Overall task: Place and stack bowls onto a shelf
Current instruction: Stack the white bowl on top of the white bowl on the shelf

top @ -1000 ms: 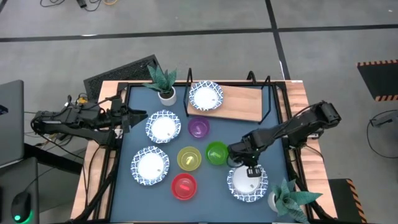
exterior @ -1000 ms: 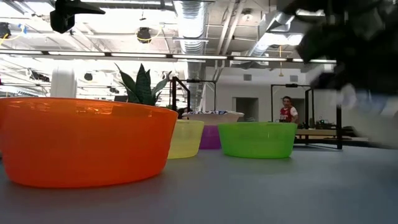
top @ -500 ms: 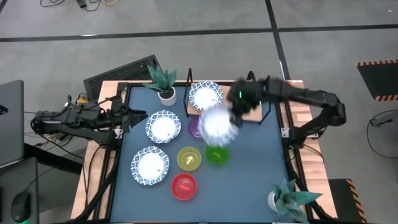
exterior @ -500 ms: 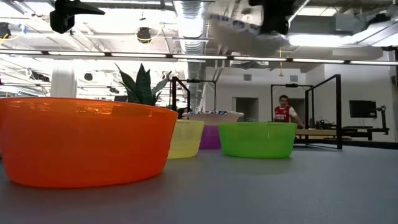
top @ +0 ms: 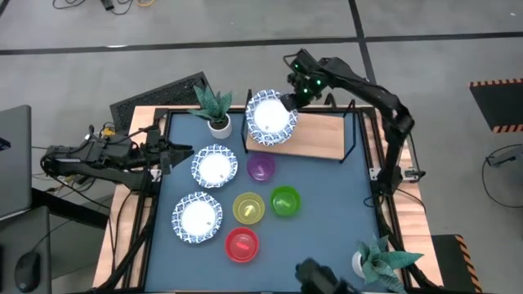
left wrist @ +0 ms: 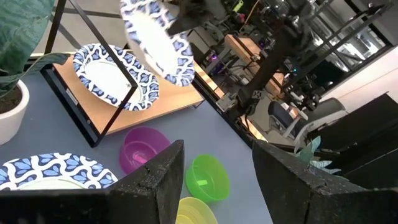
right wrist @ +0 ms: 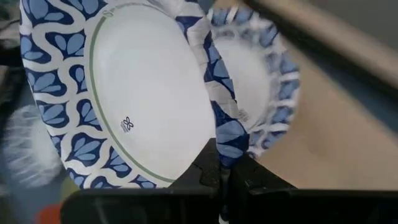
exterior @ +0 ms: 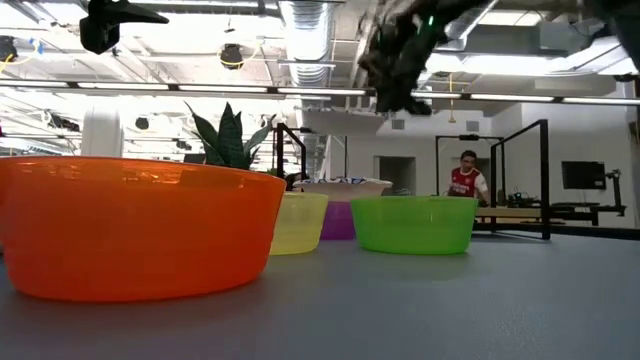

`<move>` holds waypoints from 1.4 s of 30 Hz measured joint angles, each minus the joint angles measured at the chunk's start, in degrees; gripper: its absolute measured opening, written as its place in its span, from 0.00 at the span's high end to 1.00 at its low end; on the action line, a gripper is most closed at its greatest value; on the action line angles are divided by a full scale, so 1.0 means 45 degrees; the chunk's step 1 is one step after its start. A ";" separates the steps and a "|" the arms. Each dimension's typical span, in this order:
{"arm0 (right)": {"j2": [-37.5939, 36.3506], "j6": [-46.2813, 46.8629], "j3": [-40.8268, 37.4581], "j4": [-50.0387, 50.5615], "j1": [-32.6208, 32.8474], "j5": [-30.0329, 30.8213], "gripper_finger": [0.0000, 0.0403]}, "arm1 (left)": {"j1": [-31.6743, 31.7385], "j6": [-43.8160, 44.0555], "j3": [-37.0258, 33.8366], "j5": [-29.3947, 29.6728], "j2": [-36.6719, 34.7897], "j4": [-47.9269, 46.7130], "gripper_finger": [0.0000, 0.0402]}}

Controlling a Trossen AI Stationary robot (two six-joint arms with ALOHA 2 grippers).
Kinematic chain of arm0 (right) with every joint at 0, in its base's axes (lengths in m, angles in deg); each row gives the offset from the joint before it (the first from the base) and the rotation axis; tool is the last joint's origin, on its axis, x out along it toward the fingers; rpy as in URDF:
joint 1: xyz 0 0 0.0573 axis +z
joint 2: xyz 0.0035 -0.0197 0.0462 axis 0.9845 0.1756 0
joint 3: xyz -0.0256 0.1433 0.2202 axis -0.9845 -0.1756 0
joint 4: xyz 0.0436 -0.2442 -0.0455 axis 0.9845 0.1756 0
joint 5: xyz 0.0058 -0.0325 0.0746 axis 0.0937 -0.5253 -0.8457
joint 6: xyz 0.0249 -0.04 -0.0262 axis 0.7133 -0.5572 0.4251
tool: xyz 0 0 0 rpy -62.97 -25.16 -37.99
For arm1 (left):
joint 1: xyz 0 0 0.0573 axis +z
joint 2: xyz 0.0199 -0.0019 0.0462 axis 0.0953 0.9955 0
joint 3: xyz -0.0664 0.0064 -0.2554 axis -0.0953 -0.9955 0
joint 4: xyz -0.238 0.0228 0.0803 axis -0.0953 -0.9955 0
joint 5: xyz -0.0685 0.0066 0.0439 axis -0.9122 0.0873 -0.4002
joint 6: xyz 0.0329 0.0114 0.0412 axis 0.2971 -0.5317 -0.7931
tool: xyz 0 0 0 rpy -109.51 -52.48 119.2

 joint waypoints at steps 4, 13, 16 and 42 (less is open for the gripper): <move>0.0892 -0.0131 0.0000 0.0081 -0.0735 -0.0652 0.94 | 0.0000 0.0000 0.0000 0.0000 0.0000 0.0005 0.57; 0.1707 -0.0547 -0.0018 -0.0009 -0.1006 -0.0721 0.94 | 0.0000 0.0000 0.0000 0.0198 0.0000 0.0005 0.57; 0.1697 -0.0611 -0.0182 -0.0470 -0.1006 -0.0595 0.94 | 0.0000 0.0000 0.0000 0.0247 0.0000 0.0002 0.57; 0.1687 -0.0850 -0.1370 -0.2228 -0.0734 -0.0507 0.87 | -0.0001 0.0029 0.0000 0.0296 0.0000 0.0005 0.57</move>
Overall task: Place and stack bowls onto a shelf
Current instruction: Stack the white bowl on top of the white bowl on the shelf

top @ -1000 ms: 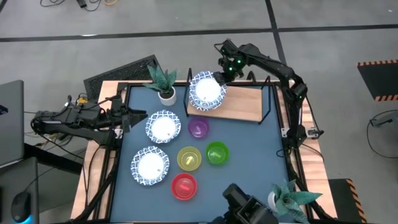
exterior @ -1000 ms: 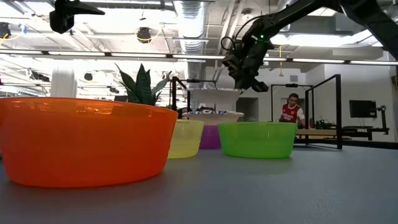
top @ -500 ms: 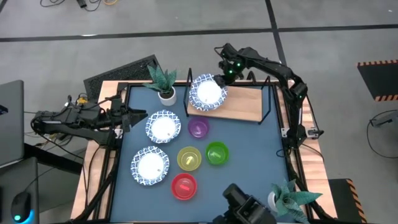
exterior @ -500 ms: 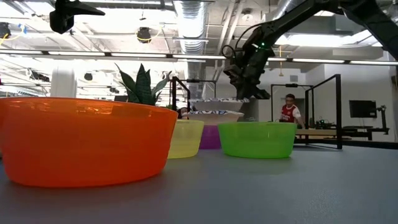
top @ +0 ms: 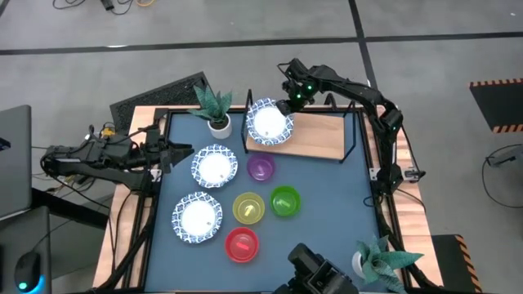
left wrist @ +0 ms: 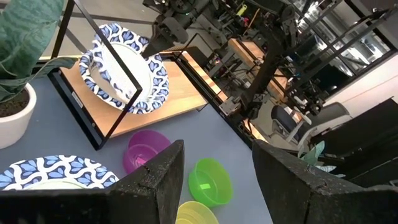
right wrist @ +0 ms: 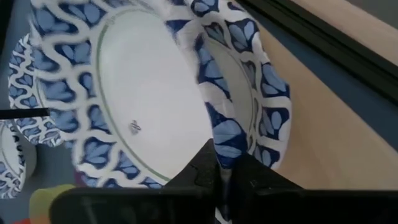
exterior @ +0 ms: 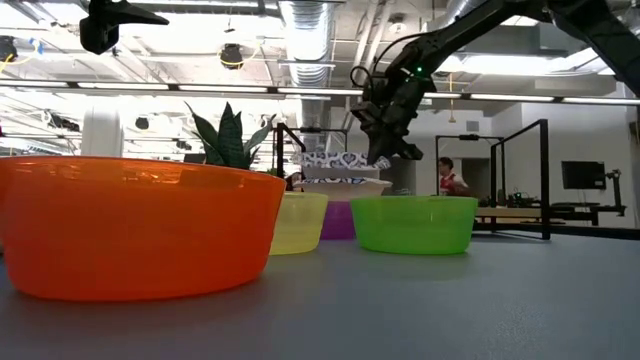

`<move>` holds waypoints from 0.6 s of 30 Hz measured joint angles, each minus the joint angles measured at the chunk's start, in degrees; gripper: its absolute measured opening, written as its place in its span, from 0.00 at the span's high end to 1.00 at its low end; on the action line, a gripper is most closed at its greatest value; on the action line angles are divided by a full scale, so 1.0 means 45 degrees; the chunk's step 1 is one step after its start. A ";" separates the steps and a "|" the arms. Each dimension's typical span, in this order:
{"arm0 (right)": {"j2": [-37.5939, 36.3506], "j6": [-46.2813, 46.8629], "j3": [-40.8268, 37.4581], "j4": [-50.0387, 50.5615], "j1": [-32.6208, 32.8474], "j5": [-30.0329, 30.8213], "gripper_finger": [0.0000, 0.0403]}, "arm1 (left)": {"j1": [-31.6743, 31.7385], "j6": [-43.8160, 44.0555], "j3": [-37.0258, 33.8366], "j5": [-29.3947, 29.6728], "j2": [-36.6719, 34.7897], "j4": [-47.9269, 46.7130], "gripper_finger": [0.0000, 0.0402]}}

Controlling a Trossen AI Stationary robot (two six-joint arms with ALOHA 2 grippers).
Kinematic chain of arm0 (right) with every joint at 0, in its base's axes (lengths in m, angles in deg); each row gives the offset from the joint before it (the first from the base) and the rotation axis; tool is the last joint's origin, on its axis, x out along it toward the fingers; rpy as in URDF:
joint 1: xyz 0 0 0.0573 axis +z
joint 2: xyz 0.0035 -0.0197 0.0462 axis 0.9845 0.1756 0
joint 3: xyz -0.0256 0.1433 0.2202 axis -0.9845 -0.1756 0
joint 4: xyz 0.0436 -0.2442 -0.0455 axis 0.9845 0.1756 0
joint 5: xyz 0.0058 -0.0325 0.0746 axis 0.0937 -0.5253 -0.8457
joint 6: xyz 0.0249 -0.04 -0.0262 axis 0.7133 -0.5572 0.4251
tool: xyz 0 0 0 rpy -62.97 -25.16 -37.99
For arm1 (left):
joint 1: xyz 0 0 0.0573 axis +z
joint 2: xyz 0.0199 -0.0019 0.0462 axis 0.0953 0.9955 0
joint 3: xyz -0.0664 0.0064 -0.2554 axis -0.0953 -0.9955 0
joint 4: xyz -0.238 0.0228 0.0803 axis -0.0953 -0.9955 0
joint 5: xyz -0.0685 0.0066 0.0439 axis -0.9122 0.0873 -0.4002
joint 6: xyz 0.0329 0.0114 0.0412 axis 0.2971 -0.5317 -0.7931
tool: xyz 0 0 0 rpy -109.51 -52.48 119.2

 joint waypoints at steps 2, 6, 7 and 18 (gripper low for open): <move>0.0000 0.0001 0.0000 -0.0010 -0.0005 0.0004 0.83 | 0.0001 0.0010 0.0000 0.0000 0.0000 0.0000 0.57; 0.0000 0.0011 0.0000 -0.0017 -0.0015 0.0297 0.72 | 0.0001 0.0015 0.0000 -0.0001 0.0000 0.0000 0.57; 0.0000 0.0011 0.0000 -0.0022 -0.0015 0.0381 0.68 | 0.0001 0.0015 0.0000 -0.0005 0.0000 0.0000 0.57; -0.0870 0.0147 0.0015 0.0070 -0.0418 0.0536 0.51 | 0.0001 0.0013 0.0000 -0.0015 0.0000 -0.0006 0.57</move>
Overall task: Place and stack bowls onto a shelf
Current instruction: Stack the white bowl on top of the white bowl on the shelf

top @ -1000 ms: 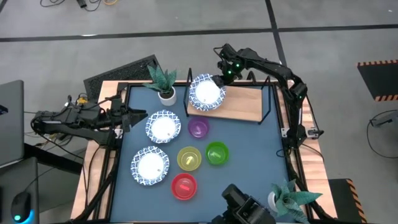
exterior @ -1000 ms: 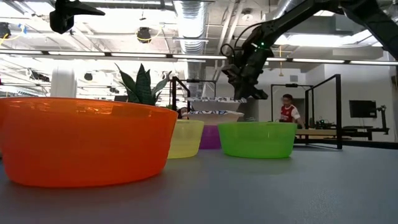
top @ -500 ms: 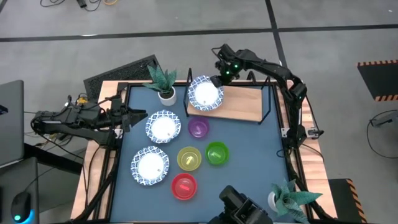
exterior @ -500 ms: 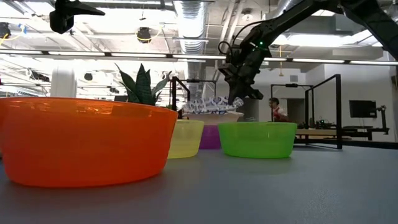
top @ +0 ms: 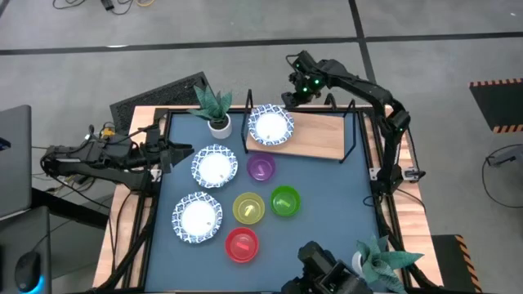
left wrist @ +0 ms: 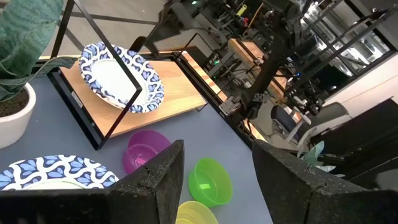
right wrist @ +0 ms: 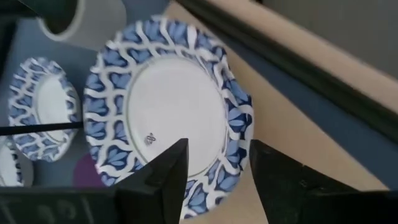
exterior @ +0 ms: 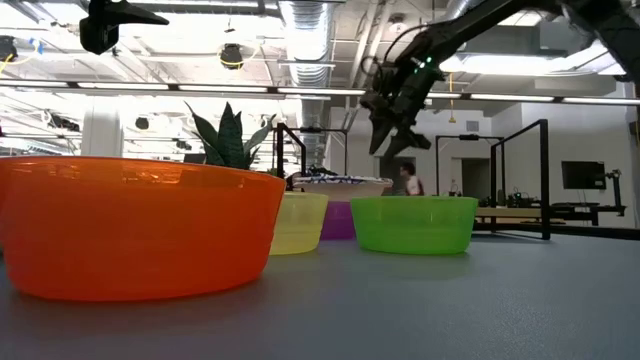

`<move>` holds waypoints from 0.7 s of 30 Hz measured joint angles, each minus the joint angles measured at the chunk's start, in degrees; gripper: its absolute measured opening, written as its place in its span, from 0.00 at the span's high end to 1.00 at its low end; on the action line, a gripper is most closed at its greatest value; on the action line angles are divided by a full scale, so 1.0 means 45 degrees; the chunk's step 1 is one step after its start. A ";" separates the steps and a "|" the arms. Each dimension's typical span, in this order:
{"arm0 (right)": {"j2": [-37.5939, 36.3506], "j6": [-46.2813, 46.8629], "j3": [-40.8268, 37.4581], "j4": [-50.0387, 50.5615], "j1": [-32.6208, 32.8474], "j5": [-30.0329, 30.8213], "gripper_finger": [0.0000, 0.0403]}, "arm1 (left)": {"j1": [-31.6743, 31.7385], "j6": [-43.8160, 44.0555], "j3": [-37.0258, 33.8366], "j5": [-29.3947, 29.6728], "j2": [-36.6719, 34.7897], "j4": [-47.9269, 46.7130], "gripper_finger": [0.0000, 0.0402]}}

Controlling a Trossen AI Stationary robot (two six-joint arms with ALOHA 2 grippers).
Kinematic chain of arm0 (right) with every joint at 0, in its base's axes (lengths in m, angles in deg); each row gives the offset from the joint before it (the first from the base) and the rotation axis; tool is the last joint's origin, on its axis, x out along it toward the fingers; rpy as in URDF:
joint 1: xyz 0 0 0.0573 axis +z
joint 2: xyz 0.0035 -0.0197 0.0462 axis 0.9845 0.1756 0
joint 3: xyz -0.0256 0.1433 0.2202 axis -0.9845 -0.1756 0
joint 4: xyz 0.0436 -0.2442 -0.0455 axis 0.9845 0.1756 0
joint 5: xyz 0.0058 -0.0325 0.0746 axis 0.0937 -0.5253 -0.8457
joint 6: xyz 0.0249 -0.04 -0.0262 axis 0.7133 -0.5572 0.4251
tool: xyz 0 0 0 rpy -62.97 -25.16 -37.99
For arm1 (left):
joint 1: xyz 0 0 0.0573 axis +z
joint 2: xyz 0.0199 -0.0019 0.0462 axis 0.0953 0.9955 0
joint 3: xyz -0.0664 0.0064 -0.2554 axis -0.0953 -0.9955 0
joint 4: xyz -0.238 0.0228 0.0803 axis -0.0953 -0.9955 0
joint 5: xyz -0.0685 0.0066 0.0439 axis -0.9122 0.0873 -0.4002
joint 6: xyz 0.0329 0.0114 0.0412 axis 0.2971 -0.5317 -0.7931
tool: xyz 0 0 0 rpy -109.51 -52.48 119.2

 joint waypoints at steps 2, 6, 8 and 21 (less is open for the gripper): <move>-0.0373 -0.0003 0.0005 -0.0004 -0.0005 0.0176 0.51 | -0.0003 0.0000 0.0000 -0.0002 0.0000 -0.0198 0.57; -0.1288 -0.0187 0.0005 0.0015 0.0142 0.0181 0.52 | -0.0004 0.0491 0.0000 -0.0015 0.0235 -0.1618 0.57; -0.1802 -0.0204 0.0005 0.0015 0.0365 0.0184 0.53 | 0.0000 0.1049 0.0000 -0.0021 0.0573 -0.2711 0.57; -0.3020 -0.0451 0.0005 0.0193 0.3113 0.1173 0.53 | 0.1047 0.5065 -0.0179 0.0751 0.3773 -0.7957 0.55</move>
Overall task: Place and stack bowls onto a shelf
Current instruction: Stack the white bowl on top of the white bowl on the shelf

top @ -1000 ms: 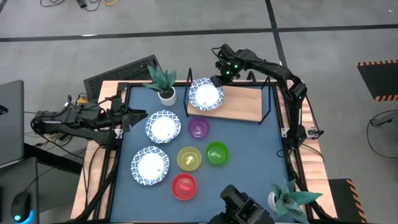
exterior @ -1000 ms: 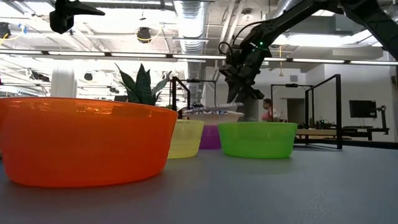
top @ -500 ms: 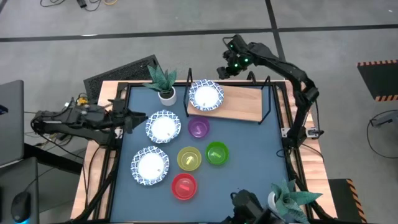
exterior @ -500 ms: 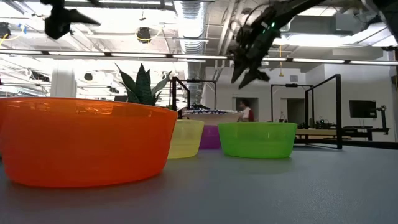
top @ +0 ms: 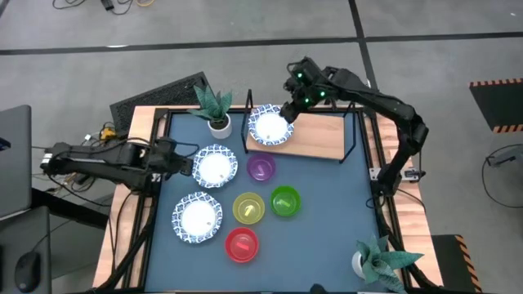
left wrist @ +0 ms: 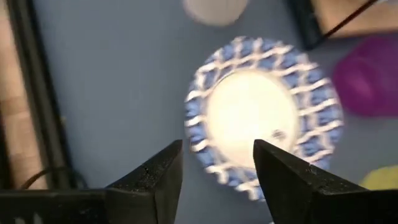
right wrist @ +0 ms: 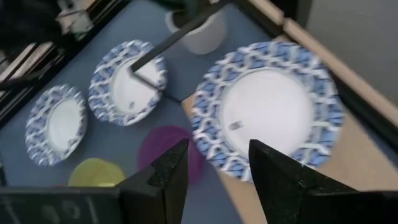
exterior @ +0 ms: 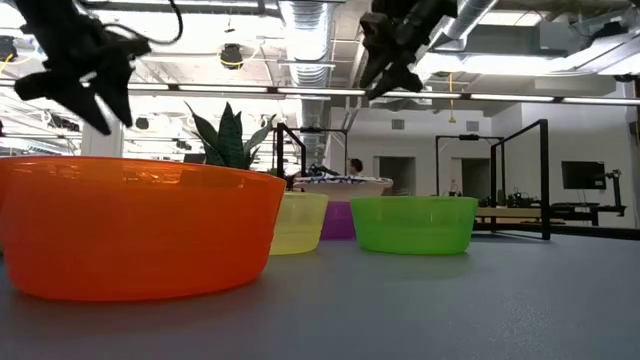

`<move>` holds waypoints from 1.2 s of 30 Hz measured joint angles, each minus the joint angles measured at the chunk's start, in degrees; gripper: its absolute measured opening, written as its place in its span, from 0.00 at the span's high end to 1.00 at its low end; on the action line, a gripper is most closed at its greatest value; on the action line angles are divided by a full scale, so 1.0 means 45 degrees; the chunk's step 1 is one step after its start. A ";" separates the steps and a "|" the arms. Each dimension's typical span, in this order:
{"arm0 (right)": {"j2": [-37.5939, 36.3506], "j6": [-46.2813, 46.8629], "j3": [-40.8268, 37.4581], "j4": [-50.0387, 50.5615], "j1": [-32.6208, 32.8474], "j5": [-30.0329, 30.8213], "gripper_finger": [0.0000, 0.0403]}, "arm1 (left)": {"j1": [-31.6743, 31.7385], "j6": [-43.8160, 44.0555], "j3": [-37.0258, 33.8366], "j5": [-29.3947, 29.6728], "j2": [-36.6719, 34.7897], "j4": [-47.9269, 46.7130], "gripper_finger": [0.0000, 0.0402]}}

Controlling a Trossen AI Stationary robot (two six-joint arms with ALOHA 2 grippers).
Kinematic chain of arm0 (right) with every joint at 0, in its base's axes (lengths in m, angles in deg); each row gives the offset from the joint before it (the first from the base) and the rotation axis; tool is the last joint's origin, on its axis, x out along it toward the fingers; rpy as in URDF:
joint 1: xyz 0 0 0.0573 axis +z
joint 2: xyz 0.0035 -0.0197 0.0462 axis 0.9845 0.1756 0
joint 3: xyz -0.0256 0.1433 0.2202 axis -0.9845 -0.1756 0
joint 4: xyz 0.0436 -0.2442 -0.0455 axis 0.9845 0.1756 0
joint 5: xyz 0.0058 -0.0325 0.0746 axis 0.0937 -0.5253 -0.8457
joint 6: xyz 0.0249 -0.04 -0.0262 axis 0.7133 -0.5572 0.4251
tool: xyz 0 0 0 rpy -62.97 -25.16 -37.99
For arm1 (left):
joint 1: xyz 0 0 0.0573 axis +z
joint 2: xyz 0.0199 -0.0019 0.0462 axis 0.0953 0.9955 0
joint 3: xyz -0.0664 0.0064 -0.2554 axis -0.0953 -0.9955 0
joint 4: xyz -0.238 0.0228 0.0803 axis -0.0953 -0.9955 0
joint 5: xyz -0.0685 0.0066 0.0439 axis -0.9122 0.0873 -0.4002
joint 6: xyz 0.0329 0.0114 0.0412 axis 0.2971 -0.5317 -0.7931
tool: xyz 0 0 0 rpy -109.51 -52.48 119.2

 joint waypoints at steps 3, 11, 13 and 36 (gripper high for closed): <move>0.0029 -0.0020 0.0000 0.0012 0.0543 0.0005 0.53 | 0.0602 -0.0453 -0.0455 -0.0837 0.0142 0.0556 0.50; 0.0104 -0.0022 -0.0005 0.0018 0.1613 0.0260 0.53 | 0.2096 -0.1107 -0.2746 -0.2782 0.0142 0.3461 0.32; 0.0108 -0.0020 -0.0005 0.0026 0.1802 0.0473 0.53 | 0.2331 -0.0991 -0.3160 -0.2771 0.0142 0.4164 0.28; 0.3191 -0.8649 -0.1831 -0.7225 0.6442 0.2982 0.53 | 0.3208 -0.0525 -0.4717 -0.5194 0.0133 0.7258 0.26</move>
